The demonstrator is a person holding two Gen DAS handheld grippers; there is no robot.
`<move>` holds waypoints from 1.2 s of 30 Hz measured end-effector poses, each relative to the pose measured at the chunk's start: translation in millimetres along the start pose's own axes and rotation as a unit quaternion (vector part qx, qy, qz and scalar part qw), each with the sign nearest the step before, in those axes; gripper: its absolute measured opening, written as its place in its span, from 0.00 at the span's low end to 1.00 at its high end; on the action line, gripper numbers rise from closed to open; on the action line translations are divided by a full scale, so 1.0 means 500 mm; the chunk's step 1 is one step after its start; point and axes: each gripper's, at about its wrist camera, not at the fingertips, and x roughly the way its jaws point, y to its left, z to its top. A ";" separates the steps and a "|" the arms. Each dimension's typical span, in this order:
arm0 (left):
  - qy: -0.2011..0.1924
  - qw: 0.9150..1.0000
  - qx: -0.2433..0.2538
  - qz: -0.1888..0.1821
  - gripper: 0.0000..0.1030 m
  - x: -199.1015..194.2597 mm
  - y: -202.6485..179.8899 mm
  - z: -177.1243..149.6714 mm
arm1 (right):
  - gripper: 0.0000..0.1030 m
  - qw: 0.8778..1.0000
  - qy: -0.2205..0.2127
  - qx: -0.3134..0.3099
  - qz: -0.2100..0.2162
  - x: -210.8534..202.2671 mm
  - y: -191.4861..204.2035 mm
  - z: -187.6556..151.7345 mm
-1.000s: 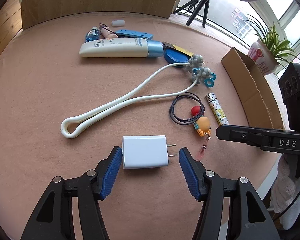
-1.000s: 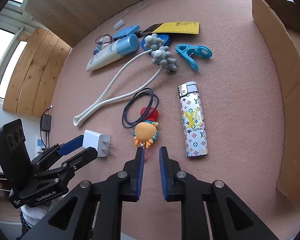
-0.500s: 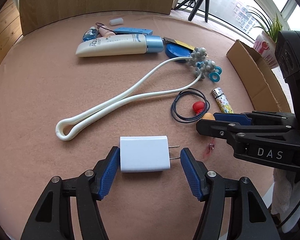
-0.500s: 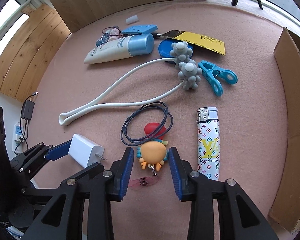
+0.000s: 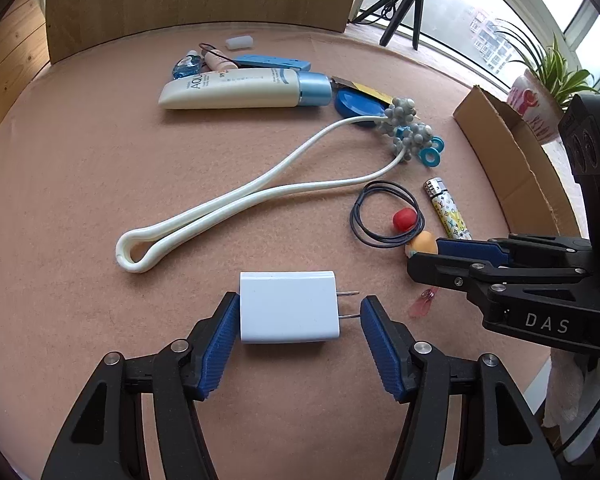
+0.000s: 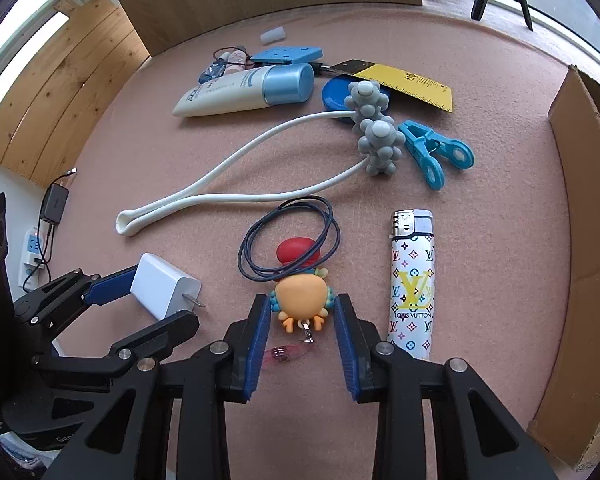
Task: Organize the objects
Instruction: 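Close the right gripper on the orange toy keychain and lift it, then carry the charger plug with the left gripper while the right gripper carries the toy to the box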
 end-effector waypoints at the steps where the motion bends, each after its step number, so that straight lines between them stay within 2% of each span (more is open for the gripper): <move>1: -0.001 1.000 -0.003 -0.002 0.63 -0.002 0.002 -0.002 | 0.28 1.000 0.000 0.000 0.000 -0.002 -0.001 -0.004; 6: 0.001 1.000 -0.017 -0.015 0.63 -0.012 0.012 -0.017 | 0.28 1.000 0.008 0.003 0.005 -0.013 -0.009 -0.027; 8: 0.004 0.999 -0.026 -0.028 0.63 -0.017 0.015 -0.021 | 0.28 1.000 0.018 0.013 0.021 -0.019 -0.015 -0.035; 9: 0.003 0.999 -0.028 -0.029 0.61 -0.019 0.016 -0.022 | 0.28 0.999 0.017 0.019 0.032 -0.029 -0.019 -0.038; 10: 0.005 0.999 -0.029 -0.027 0.49 -0.019 0.016 -0.023 | 0.28 0.999 0.012 0.020 0.036 -0.040 -0.020 -0.040; 16: 0.001 0.999 -0.030 -0.028 0.49 -0.020 0.007 -0.027 | 0.28 1.000 -0.009 -0.001 0.025 -0.099 -0.017 -0.050; 25: -0.016 0.999 -0.033 -0.036 0.49 -0.047 -0.016 -0.026 | 0.28 0.998 -0.050 0.021 0.036 -0.173 -0.047 -0.064; 31: -0.041 0.998 -0.014 -0.054 0.49 -0.080 -0.066 0.006 | 0.28 0.995 -0.084 0.038 0.033 -0.231 -0.083 -0.066; 36: -0.052 0.996 0.013 -0.073 0.49 -0.084 -0.138 0.038 | 0.28 0.992 -0.109 0.055 0.016 -0.281 -0.134 -0.080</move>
